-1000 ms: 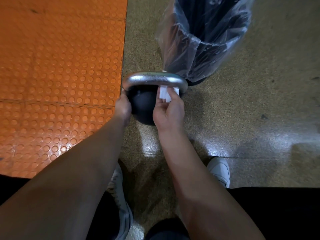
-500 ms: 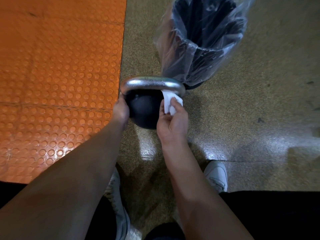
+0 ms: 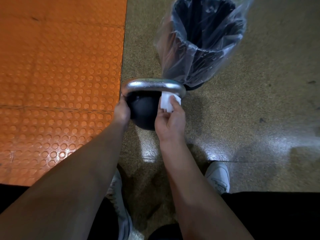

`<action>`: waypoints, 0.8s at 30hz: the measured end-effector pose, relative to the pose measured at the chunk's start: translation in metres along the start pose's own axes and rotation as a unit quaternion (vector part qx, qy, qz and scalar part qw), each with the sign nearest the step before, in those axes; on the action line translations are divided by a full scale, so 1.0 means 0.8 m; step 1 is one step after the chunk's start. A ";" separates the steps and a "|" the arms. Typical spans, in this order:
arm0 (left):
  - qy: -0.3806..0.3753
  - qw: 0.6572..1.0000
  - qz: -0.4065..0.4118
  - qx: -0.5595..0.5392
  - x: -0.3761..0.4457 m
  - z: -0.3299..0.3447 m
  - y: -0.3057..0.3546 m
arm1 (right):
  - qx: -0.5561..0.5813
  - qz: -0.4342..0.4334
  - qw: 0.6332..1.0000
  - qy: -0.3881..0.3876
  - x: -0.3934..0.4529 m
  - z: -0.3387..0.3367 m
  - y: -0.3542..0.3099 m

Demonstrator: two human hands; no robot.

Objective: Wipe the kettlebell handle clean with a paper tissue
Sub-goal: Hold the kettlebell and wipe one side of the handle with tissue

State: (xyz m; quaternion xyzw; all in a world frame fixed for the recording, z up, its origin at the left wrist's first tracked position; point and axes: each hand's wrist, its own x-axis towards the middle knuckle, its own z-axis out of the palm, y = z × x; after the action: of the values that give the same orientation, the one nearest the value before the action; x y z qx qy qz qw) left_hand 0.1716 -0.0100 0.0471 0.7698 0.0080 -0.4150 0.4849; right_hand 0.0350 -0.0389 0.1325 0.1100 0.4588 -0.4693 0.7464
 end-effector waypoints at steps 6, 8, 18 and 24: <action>-0.007 1.000 -0.003 -0.001 0.002 0.000 -0.002 | 0.033 -0.002 0.999 0.001 -0.010 0.000 -0.010; -0.008 1.000 -0.002 -0.004 0.003 0.000 -0.004 | 0.035 0.001 0.999 0.000 -0.008 -0.003 -0.013; -0.027 1.000 -0.005 -0.012 0.003 -0.002 -0.004 | 0.053 0.010 0.999 -0.007 -0.014 -0.006 -0.013; -0.013 1.000 -0.006 -0.016 0.001 0.002 -0.002 | 0.016 0.016 1.000 0.004 -0.009 0.013 -0.003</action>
State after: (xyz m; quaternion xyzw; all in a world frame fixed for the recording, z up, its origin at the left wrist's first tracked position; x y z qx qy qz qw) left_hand 0.1708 -0.0105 0.0449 0.7564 0.0133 -0.4277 0.4947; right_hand 0.0379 -0.0419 0.1447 0.1310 0.4527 -0.4642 0.7500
